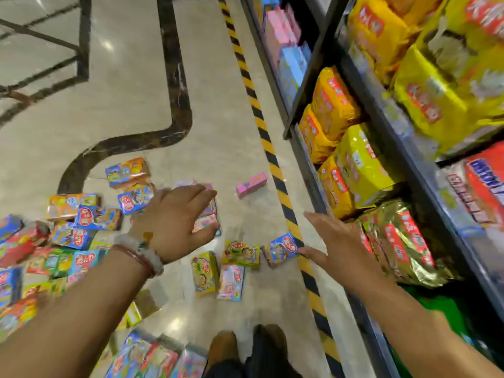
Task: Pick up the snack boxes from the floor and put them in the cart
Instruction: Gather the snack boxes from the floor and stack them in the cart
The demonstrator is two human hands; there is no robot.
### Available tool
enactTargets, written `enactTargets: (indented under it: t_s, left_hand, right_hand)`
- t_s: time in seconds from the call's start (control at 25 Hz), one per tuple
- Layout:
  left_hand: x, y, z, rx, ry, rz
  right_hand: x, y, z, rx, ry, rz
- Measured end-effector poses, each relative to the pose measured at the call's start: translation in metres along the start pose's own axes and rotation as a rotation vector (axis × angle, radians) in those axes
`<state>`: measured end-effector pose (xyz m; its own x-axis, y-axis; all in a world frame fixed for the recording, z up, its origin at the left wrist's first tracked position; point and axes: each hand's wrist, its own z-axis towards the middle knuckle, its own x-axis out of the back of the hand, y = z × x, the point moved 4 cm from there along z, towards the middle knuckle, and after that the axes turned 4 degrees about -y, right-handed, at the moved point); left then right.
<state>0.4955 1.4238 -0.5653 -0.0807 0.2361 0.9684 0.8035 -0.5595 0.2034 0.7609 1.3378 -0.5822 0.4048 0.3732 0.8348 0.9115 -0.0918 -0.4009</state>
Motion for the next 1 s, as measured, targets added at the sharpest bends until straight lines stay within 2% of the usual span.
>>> enactTargets:
  t_s: [0.08, 0.16, 0.24, 0.28, 0.36, 0.44, 0.52, 0.6, 0.68, 0.84, 0.92, 1.0]
  left_hand:
    - [-0.1, -0.014, 0.024, -0.024, -0.08, -0.007]
    - [-0.196, -0.02, 0.044, -0.031, -0.238, -0.018]
    - [-0.298, -0.026, 0.072, -0.049, -0.29, -0.047]
    - [-0.308, -0.024, 0.079, -0.045, -0.293, -0.046]
    - [-0.387, -0.033, 0.108, -0.014, -0.364, 0.014]
    - [-0.439, -0.04, 0.134, -0.011, -0.425, 0.042]
    - [-0.459, -0.036, 0.139, -0.025, -0.581, 0.029]
    - [-0.482, -0.03, 0.141, -0.049, -0.719, 0.044]
    - [-0.493, -0.022, 0.142, -0.049, -0.78, 0.064]
    - [-0.496, -0.011, 0.15, -0.061, -0.777, 0.09]
    - [-0.494, -0.012, 0.155, -0.045, -0.714, 0.111]
    - [-0.487, -0.018, 0.154, 0.05, -0.632, 0.065]
  right_hand:
    - [-0.08, 0.048, 0.039, -0.049, -0.091, -0.009]
    - [-0.15, 0.087, 0.074, -0.074, -0.165, -0.031]
    - [-0.233, 0.136, 0.119, -0.067, -0.206, -0.077]
    - [-0.238, 0.141, 0.129, -0.044, -0.253, -0.127]
    - [-0.3, 0.181, 0.173, 0.067, -0.352, -0.307]
    - [-0.332, 0.207, 0.21, 0.152, -0.426, -0.451]
    - [-0.35, 0.21, 0.223, 0.223, -0.531, -0.579]
    - [-0.366, 0.215, 0.231, 0.262, -0.538, -0.651]
    - [-0.369, 0.208, 0.232, 0.282, -0.515, -0.679]
    - [-0.365, 0.207, 0.226, 0.263, -0.397, -0.664]
    - [-0.362, 0.21, 0.222, 0.174, -0.372, -0.608]
    - [-0.356, 0.214, 0.223, 0.04, -0.324, -0.465]
